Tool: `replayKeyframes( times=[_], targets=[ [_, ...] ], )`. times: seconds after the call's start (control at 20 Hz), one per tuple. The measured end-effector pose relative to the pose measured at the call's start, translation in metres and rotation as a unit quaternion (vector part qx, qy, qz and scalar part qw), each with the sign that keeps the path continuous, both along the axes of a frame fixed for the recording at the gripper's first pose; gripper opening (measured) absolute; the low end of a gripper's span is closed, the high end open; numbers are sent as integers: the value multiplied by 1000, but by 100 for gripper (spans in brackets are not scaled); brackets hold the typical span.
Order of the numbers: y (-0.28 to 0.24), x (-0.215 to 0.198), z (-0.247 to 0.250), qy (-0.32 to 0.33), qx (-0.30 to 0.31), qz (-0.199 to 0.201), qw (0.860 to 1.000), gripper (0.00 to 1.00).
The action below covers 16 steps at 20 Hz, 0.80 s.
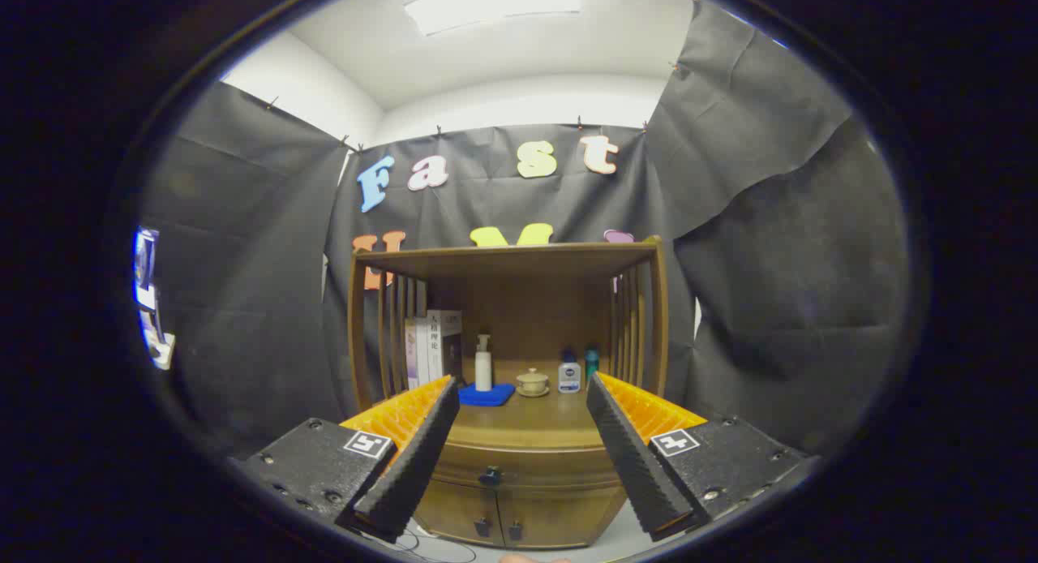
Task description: Pull open the drawer, take out the items inside it, and place them on the countertop above the cabinet.
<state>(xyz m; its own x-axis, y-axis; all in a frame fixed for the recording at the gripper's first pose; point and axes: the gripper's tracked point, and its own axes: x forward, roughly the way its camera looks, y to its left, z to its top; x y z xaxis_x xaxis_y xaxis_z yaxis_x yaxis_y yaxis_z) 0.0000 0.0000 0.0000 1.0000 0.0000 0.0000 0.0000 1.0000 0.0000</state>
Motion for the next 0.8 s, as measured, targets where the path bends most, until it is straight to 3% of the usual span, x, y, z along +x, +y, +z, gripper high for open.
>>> replayKeyframes(
  times=[0.8],
  targets=[
    [18,28,-47,38,0,3,999,100]
  ],
)
